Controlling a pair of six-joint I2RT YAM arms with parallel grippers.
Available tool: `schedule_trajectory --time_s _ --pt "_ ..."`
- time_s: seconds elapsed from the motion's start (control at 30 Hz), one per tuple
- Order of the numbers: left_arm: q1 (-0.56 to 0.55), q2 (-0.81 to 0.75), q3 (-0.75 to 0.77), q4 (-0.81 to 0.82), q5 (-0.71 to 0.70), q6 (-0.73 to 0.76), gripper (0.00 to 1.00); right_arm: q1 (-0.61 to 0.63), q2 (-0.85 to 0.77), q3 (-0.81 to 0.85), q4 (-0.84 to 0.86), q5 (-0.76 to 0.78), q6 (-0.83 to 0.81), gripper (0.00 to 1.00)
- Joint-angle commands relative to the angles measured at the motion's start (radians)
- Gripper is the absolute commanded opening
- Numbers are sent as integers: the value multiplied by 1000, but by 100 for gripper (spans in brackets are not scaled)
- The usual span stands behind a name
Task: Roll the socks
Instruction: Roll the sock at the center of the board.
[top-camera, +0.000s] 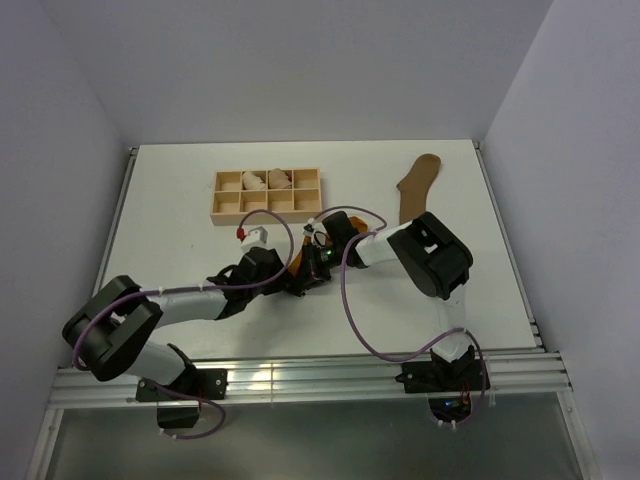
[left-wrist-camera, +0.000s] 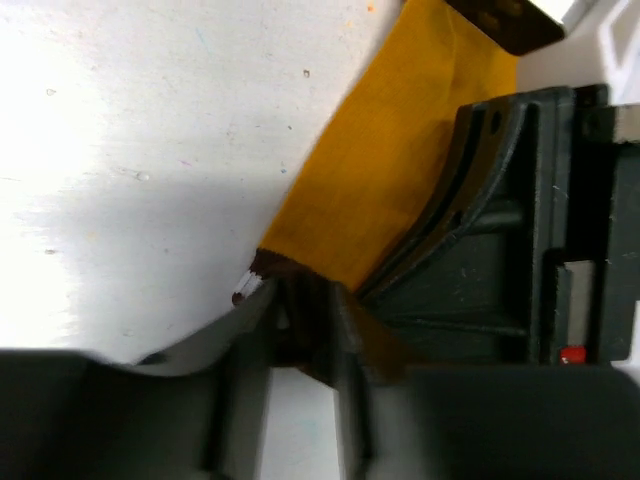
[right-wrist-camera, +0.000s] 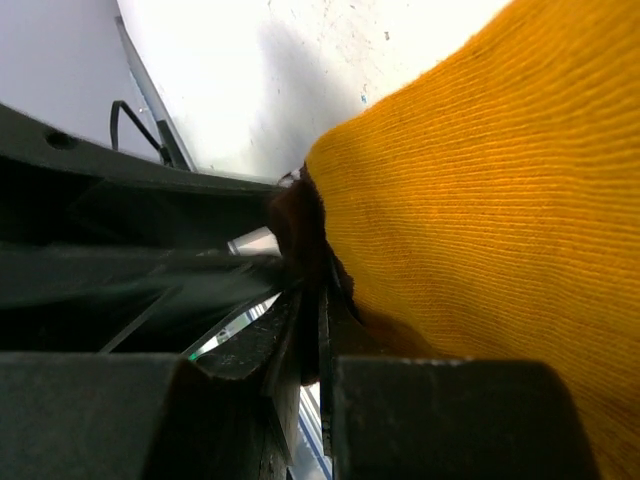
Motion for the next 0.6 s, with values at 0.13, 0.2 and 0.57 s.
schedule_trajectory --time_s 0.13,0.2,0.57 --pt "-6 -252 -7 -105 -74 -49 52 -7 26 5 46 17 10 0" --pt "-6 -323 -21 -142 -106 -89 52 -7 26 7 43 18 10 0" --pt "-6 -286 -64 -231 -70 -219 43 -5 23 11 37 20 7 0"
